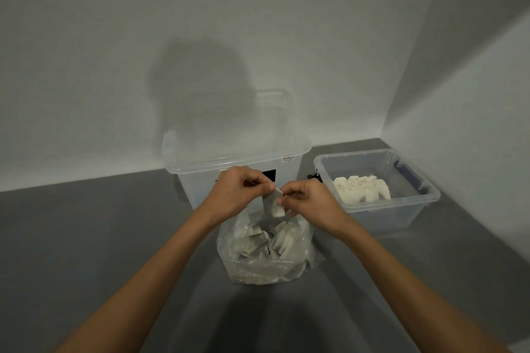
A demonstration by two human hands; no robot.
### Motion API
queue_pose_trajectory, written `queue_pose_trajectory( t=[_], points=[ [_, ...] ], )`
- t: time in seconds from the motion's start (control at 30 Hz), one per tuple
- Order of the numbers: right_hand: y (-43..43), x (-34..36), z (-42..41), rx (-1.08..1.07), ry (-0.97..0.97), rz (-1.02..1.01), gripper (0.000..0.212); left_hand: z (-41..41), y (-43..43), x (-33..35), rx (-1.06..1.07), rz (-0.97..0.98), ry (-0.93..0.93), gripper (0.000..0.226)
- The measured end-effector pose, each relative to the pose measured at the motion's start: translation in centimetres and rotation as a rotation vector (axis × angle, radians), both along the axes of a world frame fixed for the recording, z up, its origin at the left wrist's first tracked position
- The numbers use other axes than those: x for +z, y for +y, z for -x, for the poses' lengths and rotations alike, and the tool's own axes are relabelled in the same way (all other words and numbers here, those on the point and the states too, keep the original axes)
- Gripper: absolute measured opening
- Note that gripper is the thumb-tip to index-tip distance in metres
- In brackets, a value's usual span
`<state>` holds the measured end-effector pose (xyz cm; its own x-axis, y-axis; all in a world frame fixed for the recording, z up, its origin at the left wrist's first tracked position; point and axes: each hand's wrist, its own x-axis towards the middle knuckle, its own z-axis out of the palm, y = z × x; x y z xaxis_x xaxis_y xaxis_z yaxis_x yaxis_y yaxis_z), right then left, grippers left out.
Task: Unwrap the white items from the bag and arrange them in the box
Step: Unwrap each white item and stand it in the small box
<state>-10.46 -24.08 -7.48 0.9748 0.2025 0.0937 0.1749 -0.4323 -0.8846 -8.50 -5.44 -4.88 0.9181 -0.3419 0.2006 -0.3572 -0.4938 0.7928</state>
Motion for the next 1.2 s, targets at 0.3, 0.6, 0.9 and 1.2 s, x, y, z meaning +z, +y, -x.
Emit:
queue_pose_trajectory(
  t=[0.3,0.6,0.9,1.2],
  points=[
    [-0.2,0.3,0.3,-0.066,-0.022,0.012,0.013,-0.6,0.4,0.5,0.004,-0.205,-0.052,0.006],
    [-0.2,1.1,0.4,-0.288,0.253,-0.683,0.019,-0.3,1.7,-0.4,0.098,-0.237,0.061,0.023],
    [1.2,0.5,0.6,-0.261,0.509,-1.066,0.020,0.9,0.1,-0.1,-0.003,0.127,0.229,0.022],
    [-0.1,1.7,0.9,-0.346,-0.109,0.015,0.015,-0.5,-0.6,1.2,0.062,-0.152,-0.049,0.006]
  ],
)
